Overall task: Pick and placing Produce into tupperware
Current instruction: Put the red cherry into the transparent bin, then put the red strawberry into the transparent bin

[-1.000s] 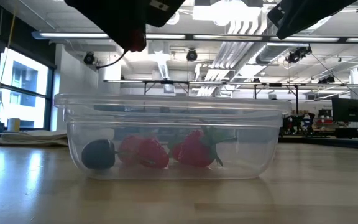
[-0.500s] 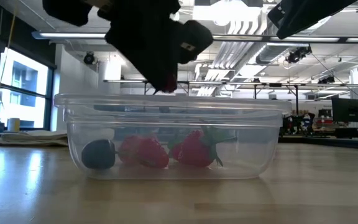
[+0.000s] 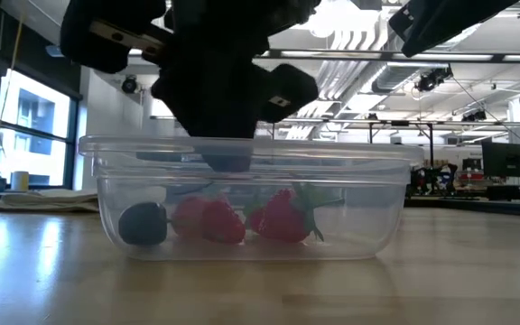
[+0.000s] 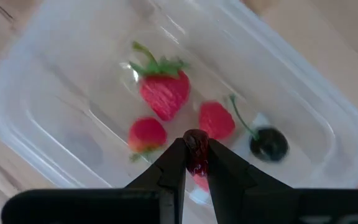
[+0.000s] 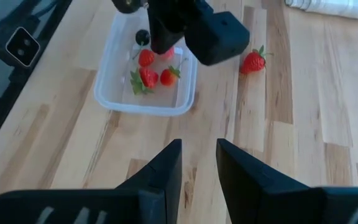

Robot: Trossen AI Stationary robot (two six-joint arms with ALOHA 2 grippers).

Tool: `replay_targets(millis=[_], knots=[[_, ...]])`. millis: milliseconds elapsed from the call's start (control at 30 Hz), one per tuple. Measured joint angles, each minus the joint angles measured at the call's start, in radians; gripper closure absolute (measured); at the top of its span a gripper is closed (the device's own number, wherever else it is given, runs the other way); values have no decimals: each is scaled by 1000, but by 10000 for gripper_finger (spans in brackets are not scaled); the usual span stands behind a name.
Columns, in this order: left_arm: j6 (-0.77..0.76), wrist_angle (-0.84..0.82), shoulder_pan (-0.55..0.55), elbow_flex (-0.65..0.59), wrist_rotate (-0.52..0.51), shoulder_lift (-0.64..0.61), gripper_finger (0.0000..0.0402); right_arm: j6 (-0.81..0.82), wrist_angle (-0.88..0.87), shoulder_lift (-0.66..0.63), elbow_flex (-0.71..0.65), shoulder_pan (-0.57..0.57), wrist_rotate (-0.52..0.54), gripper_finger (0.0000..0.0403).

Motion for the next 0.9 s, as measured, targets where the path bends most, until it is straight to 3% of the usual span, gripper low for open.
replay_targets(millis=[667,900], knots=[[2,-48,0,0,-13,34,354,0,1,0,0,0,0,313],[-10,-47,1,-1,-24,34,305,0,1,0,0,0,0,313]])
